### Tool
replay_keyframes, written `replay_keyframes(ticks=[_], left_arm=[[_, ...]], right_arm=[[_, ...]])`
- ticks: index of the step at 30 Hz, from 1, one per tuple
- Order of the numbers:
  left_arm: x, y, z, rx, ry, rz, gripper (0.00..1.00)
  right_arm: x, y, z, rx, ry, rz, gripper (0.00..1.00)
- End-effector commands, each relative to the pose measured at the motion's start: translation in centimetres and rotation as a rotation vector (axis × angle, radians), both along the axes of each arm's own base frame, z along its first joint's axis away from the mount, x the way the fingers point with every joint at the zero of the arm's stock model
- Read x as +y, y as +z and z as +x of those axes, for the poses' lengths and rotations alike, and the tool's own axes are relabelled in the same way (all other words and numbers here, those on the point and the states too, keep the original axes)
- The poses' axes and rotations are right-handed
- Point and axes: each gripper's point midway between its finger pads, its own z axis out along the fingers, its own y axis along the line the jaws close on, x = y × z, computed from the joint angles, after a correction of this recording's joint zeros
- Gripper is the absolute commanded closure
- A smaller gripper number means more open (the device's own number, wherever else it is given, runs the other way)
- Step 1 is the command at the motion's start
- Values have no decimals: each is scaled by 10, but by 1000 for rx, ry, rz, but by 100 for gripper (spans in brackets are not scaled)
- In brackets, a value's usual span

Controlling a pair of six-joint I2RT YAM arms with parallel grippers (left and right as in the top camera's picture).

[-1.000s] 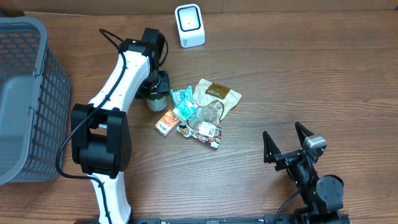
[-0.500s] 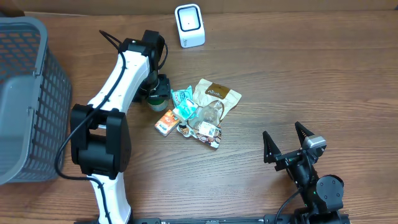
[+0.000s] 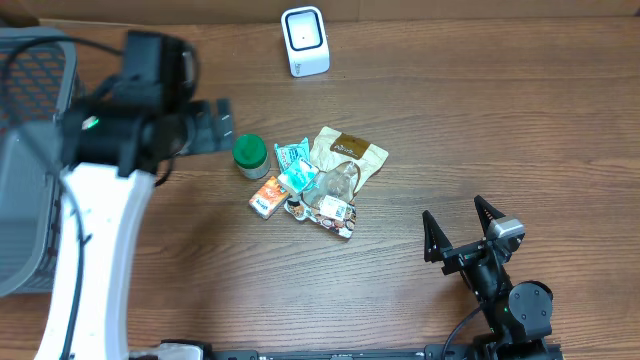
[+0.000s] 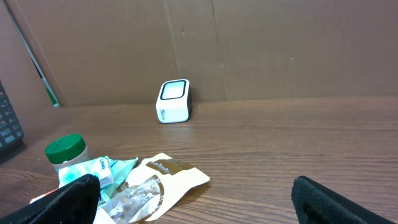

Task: Scan the item barcode
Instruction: 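Set the bottle down left of the pile, release, retract left gripper, then move the right gripper left toward the item pile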

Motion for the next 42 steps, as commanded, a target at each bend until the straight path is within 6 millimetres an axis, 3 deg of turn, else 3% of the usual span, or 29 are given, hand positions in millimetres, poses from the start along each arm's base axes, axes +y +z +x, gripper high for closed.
replay_keyframes(ticks=[1, 5, 9, 14, 22, 42], left_arm=[[39, -1, -9, 53, -27, 148, 0], [74, -10, -21, 105, 82, 107, 0], [93, -16, -17, 85, 127, 32, 0], [84, -26, -5, 52, -31, -55, 0], [86, -47, -4, 122, -35, -63, 0], [86, -49, -4, 126, -21, -70, 0]], right_arm=[[0, -1, 0, -5, 3, 5, 0], [0, -1, 0, -5, 3, 4, 0], [0, -1, 0, -5, 3, 5, 0], [0, -1, 0, -5, 3, 4, 0], [0, -1, 0, -5, 3, 4, 0], [0, -1, 0, -5, 3, 5, 0]])
